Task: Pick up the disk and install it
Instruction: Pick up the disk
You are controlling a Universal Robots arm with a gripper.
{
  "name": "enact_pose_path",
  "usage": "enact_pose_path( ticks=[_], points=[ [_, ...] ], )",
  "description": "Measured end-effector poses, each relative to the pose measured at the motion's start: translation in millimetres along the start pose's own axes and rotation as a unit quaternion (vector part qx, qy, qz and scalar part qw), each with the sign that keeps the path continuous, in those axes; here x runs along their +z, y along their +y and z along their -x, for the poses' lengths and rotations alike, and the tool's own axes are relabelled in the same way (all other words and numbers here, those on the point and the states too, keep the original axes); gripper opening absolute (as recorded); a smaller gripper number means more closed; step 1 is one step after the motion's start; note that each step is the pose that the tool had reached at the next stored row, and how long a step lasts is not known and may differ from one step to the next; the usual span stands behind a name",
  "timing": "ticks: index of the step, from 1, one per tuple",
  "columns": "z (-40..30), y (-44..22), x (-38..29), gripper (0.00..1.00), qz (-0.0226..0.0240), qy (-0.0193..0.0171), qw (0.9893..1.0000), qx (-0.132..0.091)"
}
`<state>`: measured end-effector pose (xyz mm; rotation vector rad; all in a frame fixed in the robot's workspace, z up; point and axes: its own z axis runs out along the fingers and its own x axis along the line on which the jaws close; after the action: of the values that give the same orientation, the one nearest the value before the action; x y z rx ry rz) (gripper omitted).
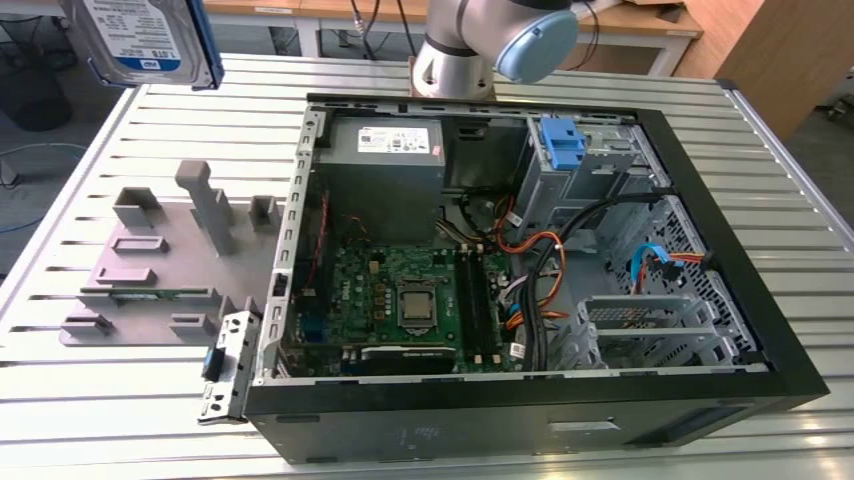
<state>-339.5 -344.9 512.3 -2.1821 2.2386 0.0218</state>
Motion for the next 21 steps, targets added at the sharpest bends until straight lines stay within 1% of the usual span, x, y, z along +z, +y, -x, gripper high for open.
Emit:
enact_pose_path(
  ticks=[6, 8, 11, 21],
  points=[
    [0.2, -10.0, 0.0, 0.35, 0.0, 0.0, 1.0, 0.0],
    [0.3, -12.0, 0.0, 0.35, 0.0, 0.0, 1.0, 0.0],
    [0.3, -13.8, 0.0, 0.35, 0.0, 0.0, 1.0, 0.0],
    [0.3, -14.4, 0.0, 0.35, 0.0, 0.0, 1.0, 0.0]
  ],
)
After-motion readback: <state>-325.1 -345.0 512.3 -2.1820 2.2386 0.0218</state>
